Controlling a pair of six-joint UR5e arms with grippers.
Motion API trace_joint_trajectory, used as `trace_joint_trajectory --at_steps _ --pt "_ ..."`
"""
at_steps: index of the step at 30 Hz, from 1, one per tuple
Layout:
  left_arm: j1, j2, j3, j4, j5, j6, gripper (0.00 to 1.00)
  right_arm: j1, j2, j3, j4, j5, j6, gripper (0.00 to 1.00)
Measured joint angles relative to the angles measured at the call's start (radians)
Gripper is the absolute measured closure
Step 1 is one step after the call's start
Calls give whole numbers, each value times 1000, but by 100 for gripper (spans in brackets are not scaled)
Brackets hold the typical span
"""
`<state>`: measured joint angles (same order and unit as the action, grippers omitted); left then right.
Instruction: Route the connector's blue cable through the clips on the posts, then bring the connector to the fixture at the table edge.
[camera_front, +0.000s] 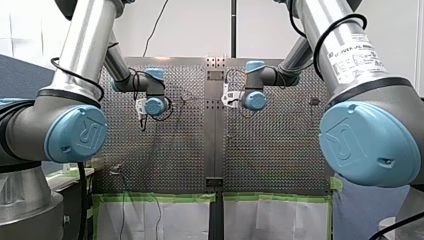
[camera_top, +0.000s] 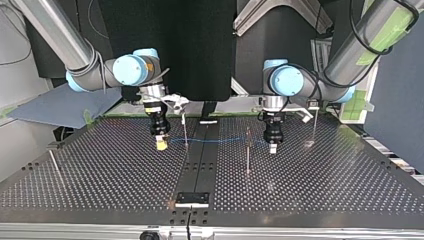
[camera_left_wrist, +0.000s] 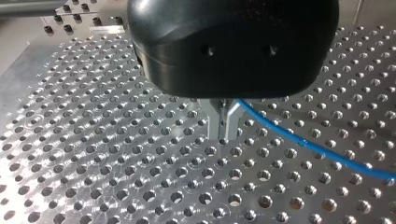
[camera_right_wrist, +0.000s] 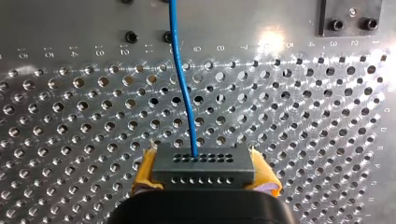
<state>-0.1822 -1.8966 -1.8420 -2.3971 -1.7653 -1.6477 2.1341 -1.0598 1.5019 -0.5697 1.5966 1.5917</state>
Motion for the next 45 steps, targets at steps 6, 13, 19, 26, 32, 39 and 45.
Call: trace_joint_trajectory --at_steps 6,13,19,26,32,39,45 --pt "2 0 0 -2 15 -1 63 0 8 0 2 -10 -1 100" --pt "10 1 0 -9 71 -33 0 0 15 0 7 -12 -3 100" --pt "14 10 -1 -48 75 -68 0 0 17 0 11 -12 -4 100" --pt "16 60 -19 -105 74 -94 0 -1 18 0 15 -12 -6 100" --pt "10 88 -48 -135 114 -118 0 0 20 0 16 -12 -6 100" --pt "3 90 -74 -147 176 -123 0 -1 20 0 17 -16 -7 100" --pt "2 92 -82 -147 228 -135 0 0 20 0 22 -16 -7 100"
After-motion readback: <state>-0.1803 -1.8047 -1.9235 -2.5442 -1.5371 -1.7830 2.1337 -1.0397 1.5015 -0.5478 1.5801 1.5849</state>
